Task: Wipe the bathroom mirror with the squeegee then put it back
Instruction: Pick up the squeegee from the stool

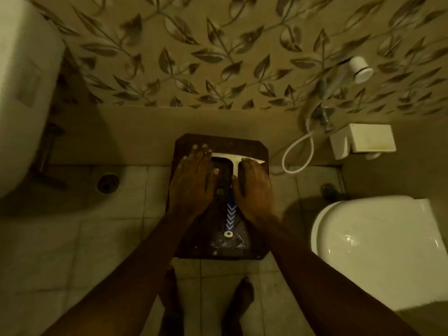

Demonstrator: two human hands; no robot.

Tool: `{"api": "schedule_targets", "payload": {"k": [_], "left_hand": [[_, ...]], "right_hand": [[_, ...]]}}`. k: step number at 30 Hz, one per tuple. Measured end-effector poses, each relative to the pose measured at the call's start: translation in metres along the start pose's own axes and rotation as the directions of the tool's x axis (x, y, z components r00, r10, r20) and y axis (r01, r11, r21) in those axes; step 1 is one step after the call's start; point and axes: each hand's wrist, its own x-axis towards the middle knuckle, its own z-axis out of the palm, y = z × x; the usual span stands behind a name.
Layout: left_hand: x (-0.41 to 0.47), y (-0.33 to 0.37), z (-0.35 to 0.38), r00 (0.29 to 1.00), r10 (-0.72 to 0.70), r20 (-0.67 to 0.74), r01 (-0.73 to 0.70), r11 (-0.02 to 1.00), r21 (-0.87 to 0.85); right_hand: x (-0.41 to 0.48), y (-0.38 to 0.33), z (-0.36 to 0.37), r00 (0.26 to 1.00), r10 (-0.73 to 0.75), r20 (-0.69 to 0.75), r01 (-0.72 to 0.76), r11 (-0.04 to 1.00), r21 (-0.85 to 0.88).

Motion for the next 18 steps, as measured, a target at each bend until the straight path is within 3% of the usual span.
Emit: {"api": "schedule_targets", "payload": {"k": [6,12,18], "left_hand": [[-0.013,-0.02,0.034,0.995,-0.074,0.061,0.073,0.997,0.018],[-0.018,-0.026,0.036,0.996,-0.084,0.013,0.084,0.996,-0.027],[-0.019,-0.028,-0.007,0.992,-0.124,-0.024,0.122,0.99,-0.076]], "right_hand": [[0.002,0.01,0.036,0.987,0.158,0.043,-0.161,0.983,0.085],[0.008,0.002,0.05,0.892,0.409,0.192,-0.451,0.831,0.325],[0.007,-0.031,0.016,0.859,0.485,0.162,-0.5,0.733,0.461]]}}
